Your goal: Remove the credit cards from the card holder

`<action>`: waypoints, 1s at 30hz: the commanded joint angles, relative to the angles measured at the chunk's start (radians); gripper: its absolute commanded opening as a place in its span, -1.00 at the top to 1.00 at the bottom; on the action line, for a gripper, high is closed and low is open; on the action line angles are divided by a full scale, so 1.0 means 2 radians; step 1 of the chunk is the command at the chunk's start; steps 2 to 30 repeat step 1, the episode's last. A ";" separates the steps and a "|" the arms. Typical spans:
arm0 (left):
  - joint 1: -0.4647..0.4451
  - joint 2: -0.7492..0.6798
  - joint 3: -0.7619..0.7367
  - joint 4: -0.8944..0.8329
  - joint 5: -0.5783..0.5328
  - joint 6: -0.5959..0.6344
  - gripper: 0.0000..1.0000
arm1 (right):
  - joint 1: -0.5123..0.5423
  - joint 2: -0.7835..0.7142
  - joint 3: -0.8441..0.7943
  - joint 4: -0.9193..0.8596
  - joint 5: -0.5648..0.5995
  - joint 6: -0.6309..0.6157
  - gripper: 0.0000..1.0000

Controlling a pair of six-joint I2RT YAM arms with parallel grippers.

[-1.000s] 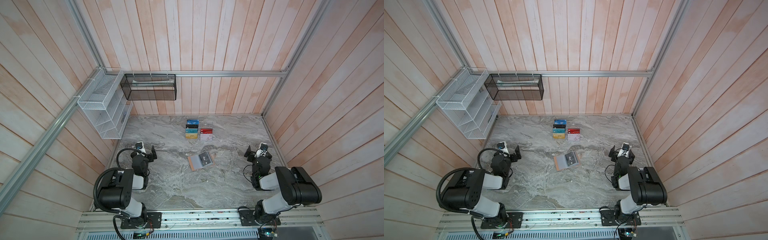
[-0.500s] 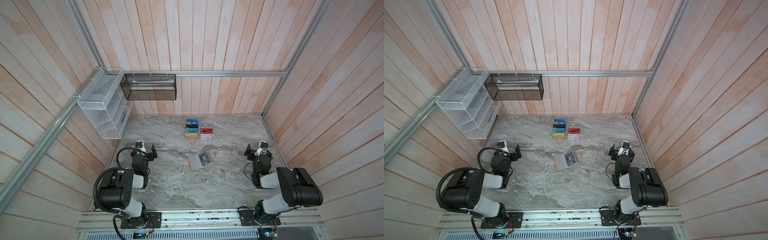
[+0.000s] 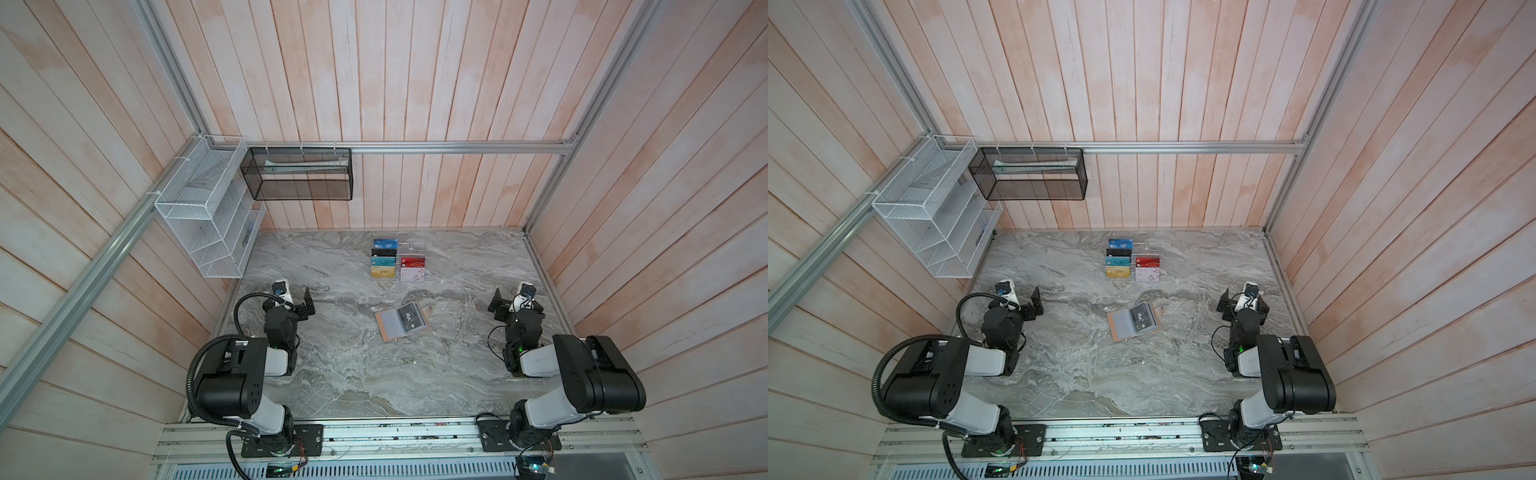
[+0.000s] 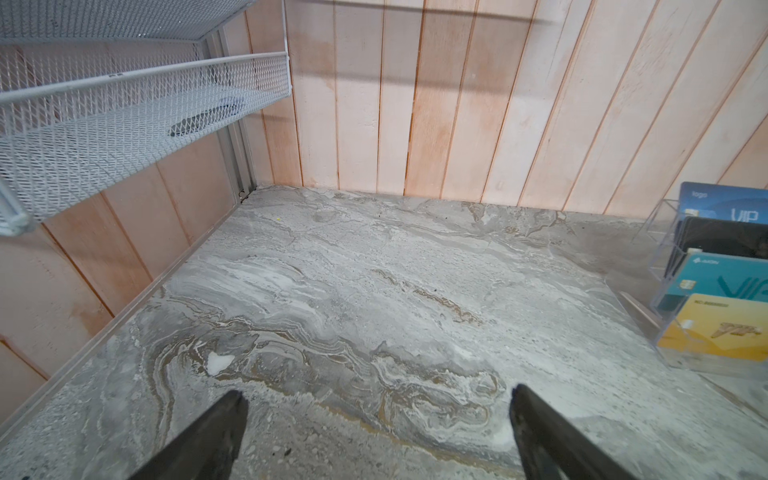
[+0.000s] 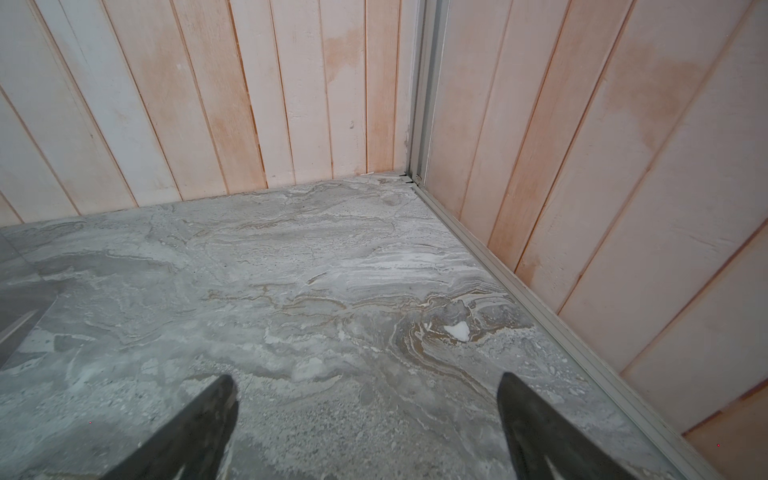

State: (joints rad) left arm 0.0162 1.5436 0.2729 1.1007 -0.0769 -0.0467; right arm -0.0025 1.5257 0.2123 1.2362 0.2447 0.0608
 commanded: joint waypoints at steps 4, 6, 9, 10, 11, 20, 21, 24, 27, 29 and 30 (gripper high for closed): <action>-0.003 -0.001 0.006 0.007 0.008 0.007 -1.00 | -0.002 -0.006 0.007 -0.003 -0.003 0.006 -0.96; -0.003 -0.001 0.006 0.007 0.008 0.007 -1.00 | -0.002 -0.006 0.007 -0.003 -0.003 0.006 -0.96; -0.003 -0.001 0.006 0.007 0.008 0.007 -1.00 | -0.002 -0.006 0.007 -0.003 -0.003 0.006 -0.96; -0.003 -0.001 0.006 0.007 0.008 0.007 -1.00 | -0.002 -0.006 0.007 -0.003 -0.003 0.006 -0.96; -0.003 -0.001 0.006 0.007 0.008 0.007 -1.00 | -0.002 -0.006 0.007 -0.003 -0.003 0.006 -0.96; -0.003 -0.001 0.006 0.007 0.008 0.007 -1.00 | -0.002 -0.006 0.007 -0.003 -0.003 0.006 -0.96; -0.003 -0.001 0.006 0.007 0.008 0.007 -1.00 | -0.002 -0.006 0.007 -0.003 -0.003 0.006 -0.96; -0.003 -0.001 0.006 0.007 0.008 0.007 -1.00 | -0.002 -0.006 0.007 -0.003 -0.003 0.006 -0.96; -0.003 -0.001 0.006 0.007 0.008 0.007 -1.00 | -0.002 -0.006 0.007 -0.003 -0.003 0.006 -0.96; -0.003 -0.001 0.006 0.007 0.008 0.007 -1.00 | -0.002 -0.006 0.007 -0.003 -0.003 0.006 -0.96; -0.003 -0.001 0.006 0.007 0.008 0.007 -1.00 | -0.002 -0.006 0.007 -0.003 -0.003 0.006 -0.96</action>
